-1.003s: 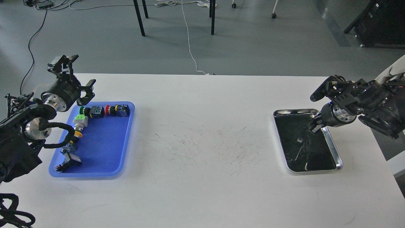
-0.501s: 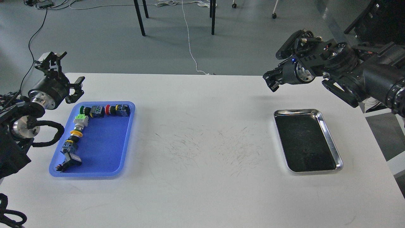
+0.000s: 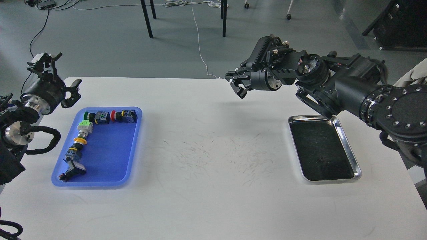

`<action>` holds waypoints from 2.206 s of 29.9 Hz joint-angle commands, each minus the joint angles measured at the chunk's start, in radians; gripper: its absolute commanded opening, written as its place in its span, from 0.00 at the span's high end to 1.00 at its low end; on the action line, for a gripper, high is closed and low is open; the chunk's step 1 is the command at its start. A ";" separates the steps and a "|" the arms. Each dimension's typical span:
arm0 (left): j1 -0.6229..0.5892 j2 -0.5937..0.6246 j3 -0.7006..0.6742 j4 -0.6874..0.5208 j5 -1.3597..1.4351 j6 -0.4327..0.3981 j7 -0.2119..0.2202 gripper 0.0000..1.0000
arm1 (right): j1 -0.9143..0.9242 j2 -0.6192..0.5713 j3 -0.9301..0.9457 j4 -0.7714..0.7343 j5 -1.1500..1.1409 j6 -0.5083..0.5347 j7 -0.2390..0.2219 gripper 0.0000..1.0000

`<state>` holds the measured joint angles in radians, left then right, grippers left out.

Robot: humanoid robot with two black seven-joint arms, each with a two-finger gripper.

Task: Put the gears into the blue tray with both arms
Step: 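Carry the black part with the right gripper to the table centre and release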

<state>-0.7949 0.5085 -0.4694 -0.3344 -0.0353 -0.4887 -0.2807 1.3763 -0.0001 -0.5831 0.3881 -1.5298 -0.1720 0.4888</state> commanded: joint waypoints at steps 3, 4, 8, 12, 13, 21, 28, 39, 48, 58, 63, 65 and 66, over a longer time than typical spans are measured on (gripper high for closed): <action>0.000 0.007 0.000 0.000 0.000 0.000 0.002 0.02 | -0.037 0.000 -0.073 0.001 0.002 -0.121 0.000 0.99; 0.000 0.008 0.000 0.000 0.000 0.000 0.002 0.02 | -0.039 0.000 -0.073 0.020 0.002 -0.132 0.000 0.99; 0.000 0.001 0.000 0.000 0.000 0.000 0.000 0.02 | -0.054 0.000 -0.072 0.096 0.004 -0.219 0.000 0.99; 0.000 -0.001 0.000 0.000 0.000 0.000 0.000 0.02 | -0.063 0.000 -0.073 0.149 0.004 -0.302 0.000 0.99; 0.002 0.001 0.000 0.000 0.000 0.000 0.000 0.02 | -0.068 0.000 -0.073 0.153 0.004 -0.314 0.000 0.99; 0.005 0.012 0.002 0.000 0.000 0.000 0.002 0.02 | -0.121 0.000 -0.070 0.247 -0.001 -0.317 0.000 0.99; 0.013 0.030 0.002 -0.002 0.000 0.000 0.003 0.02 | -0.140 0.000 -0.064 0.331 -0.001 -0.317 0.000 0.99; 0.028 0.079 0.002 -0.044 0.000 0.000 0.003 0.02 | -0.172 0.000 -0.063 0.397 -0.016 -0.317 0.000 0.99; 0.037 0.100 0.002 -0.063 0.000 0.000 0.003 0.02 | -0.203 0.000 -0.063 0.394 -0.026 -0.317 0.000 0.98; 0.043 0.119 0.000 -0.068 0.000 0.000 0.003 0.02 | -0.217 0.000 -0.061 0.391 -0.026 -0.317 0.000 0.78; 0.045 0.127 0.000 -0.083 -0.002 0.000 0.002 0.02 | -0.217 0.000 -0.063 0.393 -0.024 -0.317 0.000 0.64; 0.048 0.136 0.000 -0.086 -0.002 0.000 0.002 0.02 | -0.217 0.000 -0.063 0.393 -0.024 -0.317 0.000 0.64; 0.049 0.139 0.000 -0.086 -0.002 0.000 0.002 0.02 | -0.217 0.000 -0.063 0.393 -0.024 -0.317 0.000 0.63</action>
<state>-0.7491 0.6377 -0.4694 -0.4172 -0.0363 -0.4888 -0.2777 1.1597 0.0000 -0.6451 0.7803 -1.5542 -0.4887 0.4887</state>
